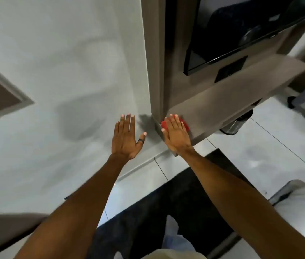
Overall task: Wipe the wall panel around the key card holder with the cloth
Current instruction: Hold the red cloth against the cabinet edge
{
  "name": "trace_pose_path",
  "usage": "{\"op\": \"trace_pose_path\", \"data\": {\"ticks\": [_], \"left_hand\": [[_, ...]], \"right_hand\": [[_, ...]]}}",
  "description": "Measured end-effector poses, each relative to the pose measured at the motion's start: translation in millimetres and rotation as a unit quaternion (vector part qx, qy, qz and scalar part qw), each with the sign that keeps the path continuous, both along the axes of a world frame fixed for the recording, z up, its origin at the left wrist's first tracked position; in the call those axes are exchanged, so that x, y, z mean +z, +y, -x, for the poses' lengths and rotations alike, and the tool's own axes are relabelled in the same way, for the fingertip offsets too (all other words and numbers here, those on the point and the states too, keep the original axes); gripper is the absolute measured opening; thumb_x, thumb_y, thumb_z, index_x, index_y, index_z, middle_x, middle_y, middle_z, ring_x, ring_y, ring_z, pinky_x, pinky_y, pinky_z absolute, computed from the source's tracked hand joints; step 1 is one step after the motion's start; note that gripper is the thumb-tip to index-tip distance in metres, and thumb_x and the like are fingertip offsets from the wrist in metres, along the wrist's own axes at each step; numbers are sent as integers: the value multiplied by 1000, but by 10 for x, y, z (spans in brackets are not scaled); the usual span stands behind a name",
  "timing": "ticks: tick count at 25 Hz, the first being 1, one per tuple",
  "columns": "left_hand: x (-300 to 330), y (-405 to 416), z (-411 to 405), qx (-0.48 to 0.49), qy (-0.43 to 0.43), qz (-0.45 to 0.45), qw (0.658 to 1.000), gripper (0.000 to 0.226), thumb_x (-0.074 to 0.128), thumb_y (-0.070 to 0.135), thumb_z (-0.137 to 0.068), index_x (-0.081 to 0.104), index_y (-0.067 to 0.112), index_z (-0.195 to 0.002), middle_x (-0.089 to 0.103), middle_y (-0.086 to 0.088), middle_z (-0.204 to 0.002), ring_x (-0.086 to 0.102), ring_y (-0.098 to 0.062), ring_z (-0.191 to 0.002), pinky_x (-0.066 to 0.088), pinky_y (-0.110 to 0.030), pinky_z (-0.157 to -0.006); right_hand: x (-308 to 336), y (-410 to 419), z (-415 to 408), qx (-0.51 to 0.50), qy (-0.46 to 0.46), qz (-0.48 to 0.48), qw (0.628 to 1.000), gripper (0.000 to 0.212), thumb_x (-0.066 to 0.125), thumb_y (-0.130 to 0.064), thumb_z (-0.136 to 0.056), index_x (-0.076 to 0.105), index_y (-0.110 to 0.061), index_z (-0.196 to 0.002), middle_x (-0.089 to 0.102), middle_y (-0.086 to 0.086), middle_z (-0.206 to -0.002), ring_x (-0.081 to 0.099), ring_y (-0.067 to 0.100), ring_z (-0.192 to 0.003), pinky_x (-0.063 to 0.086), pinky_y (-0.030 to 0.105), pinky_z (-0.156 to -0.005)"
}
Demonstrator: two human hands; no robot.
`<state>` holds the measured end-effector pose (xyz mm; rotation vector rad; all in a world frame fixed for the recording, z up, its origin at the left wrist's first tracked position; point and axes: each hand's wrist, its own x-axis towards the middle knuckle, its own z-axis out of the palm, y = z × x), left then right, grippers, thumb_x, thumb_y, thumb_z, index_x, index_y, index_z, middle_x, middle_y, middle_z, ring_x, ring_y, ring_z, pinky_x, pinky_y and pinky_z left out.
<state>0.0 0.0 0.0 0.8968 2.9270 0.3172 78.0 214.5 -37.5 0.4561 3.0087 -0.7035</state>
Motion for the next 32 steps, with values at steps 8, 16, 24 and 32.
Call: {"op": "trace_pose_path", "data": {"ticks": [8, 16, 24, 32], "left_hand": [[-669, 394, 26, 20, -81, 72, 994, 92, 8, 72, -94, -8, 16, -166, -12, -5, -174, -20, -23, -159, -9, -36, -129], [-788, -83, -271, 14, -98, 89, 991, 86, 14, 66, -99, -6, 15, -166, -9, -5, -175, -20, -22, -159, -8, -34, -129], [-155, -1470, -100, 42, 93, -32, 994, 74, 30, 52, -108, 11, 11, -166, 6, -9, -174, -7, -26, -162, 6, -44, -133], [1167, -3676, 215, 94, 407, -110, 902, 69, 46, 39, -107, 23, 7, -164, 14, -15, -172, 7, -35, -162, 10, -50, -132]], "right_hand": [[-574, 612, 446, 56, -115, -36, 991, 76, 32, -52, -111, -5, -15, -166, -9, 9, -176, -11, 28, -164, -7, 47, -135], [-838, 167, 254, -49, -71, -14, 996, 82, 59, -21, -103, 7, -16, -167, 6, 8, -176, -2, 28, -164, 1, 52, -135], [-27, -1619, 218, -313, 73, 620, 716, 48, 60, -3, -102, 56, -16, -147, 66, 17, -138, 64, 37, -125, 51, 53, -114], [1467, -4162, 667, -96, 370, 526, 760, 57, 60, -9, -104, 43, -28, -156, 51, -9, -156, 52, 8, -140, 42, 34, -122]]}}
